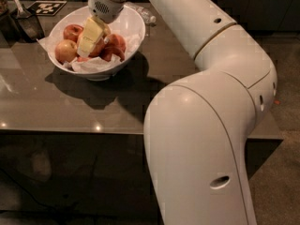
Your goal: Pick apple from white bowl
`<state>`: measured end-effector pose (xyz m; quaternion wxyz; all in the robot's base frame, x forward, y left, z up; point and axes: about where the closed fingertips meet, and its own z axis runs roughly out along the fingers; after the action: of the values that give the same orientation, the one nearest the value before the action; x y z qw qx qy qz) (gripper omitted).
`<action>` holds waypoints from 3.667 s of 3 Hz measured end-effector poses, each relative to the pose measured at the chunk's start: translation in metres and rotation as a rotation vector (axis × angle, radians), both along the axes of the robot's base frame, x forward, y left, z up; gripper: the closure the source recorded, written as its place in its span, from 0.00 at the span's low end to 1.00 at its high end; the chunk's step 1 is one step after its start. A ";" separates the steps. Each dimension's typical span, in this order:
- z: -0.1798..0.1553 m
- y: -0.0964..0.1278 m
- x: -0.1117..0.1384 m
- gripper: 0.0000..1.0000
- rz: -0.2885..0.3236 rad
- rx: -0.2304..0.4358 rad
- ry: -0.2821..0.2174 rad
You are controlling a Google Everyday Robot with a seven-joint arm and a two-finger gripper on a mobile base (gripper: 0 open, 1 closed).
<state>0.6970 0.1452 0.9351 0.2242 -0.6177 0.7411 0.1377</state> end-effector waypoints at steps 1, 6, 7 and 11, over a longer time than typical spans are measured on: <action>0.000 0.000 0.000 0.19 0.000 0.000 0.000; 0.000 0.000 0.000 0.62 0.000 0.000 0.000; 0.000 0.000 0.000 0.39 0.000 0.000 0.000; -0.004 0.003 0.001 0.00 0.000 -0.011 0.003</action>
Offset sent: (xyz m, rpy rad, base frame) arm 0.0000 0.0000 0.0000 0.0000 0.0000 0.0000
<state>0.6978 0.1481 0.9311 0.2195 -0.6189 0.7421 0.1345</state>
